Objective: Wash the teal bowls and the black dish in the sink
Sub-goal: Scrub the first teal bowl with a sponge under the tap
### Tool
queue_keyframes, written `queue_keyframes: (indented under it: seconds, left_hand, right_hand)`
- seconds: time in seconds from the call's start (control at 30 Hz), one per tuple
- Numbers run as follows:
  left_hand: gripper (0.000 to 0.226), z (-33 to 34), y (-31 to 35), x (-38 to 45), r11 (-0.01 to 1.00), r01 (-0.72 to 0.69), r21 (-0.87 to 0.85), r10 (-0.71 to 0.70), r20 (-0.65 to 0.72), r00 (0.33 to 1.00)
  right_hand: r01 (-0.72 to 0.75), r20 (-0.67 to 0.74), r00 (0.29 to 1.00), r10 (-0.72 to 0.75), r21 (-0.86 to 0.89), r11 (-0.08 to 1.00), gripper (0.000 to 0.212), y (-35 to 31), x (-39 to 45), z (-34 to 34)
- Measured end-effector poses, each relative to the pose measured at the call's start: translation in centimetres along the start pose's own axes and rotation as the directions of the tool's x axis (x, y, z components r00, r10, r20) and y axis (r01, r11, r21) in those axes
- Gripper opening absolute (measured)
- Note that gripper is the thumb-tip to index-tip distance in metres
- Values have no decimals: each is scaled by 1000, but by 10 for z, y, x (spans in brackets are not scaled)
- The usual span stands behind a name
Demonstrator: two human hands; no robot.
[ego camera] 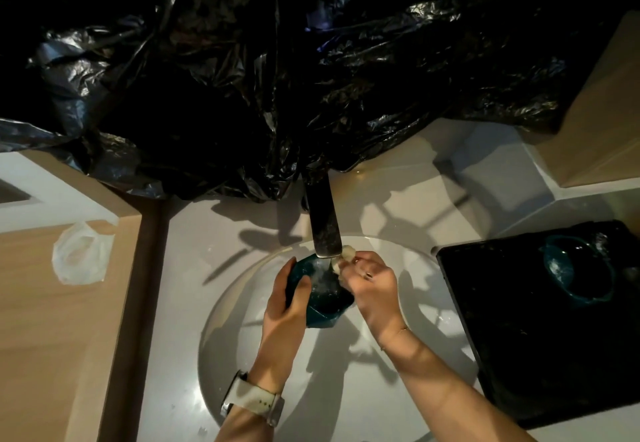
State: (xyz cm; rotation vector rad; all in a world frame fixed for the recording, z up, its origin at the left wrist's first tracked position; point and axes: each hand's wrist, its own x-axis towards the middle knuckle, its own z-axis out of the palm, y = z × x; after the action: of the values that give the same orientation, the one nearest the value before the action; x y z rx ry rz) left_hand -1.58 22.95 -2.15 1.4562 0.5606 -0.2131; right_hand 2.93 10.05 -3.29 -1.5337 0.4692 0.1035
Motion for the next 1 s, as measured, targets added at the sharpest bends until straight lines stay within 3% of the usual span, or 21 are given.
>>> queue_keyframes:
  seconds: [0.1,0.17,0.27,0.37,0.43,0.53,0.57,0.63,0.7,0.83,0.93,1.0]
  left_hand:
    - [37,2,1,2,1000,-24,-9,24,3,1000]
    - [38,3,0,4,999,-45,30,45,-3,999]
    - [40,4,0,11,994,-74,74,77,-27,997]
    - [52,1,-1,21,986,-72,153,80,-47,996]
    - [63,0,-1,24,977,-63,205,72,-39,997]
    - [54,-1,-8,23,970,-90,224,99,-26,995]
    - [48,-1,-10,22,973,-91,210,97,-21,995]
    - [43,-1,-13,20,979,-75,192,76,5,997]
    - [43,1,-16,19,979,-66,193,62,24,998]
    - [45,3,-13,23,966,-107,234,110,-1,994]
    - [38,5,-5,27,942,-160,296,164,10,986]
    - [34,5,1,28,928,-194,318,202,9,979]
  right_hand:
    - [108,8,994,-108,-26,994,26,3,3,3]
    - [47,50,998,-47,-5,999,33,8,4,2]
    - [-42,122,992,33,70,997,21,18,-2,0]
    - [-84,85,994,75,105,991,32,19,-15,-4]
    - [-7,112,994,6,8,1000,29,23,-19,-3]
    - [140,82,989,-126,-184,973,15,29,-7,-3]
    - [126,47,992,-119,-200,972,12,31,0,-3]
    - [32,-8,999,-34,-181,983,32,31,11,-3]
    - [-30,-15,1000,27,-182,983,37,33,19,-3]
    - [-199,154,966,209,-75,977,13,28,17,3]
    - [-293,367,885,287,-40,955,33,27,0,0]
    - [-308,423,859,290,-26,951,42,32,-14,-2]
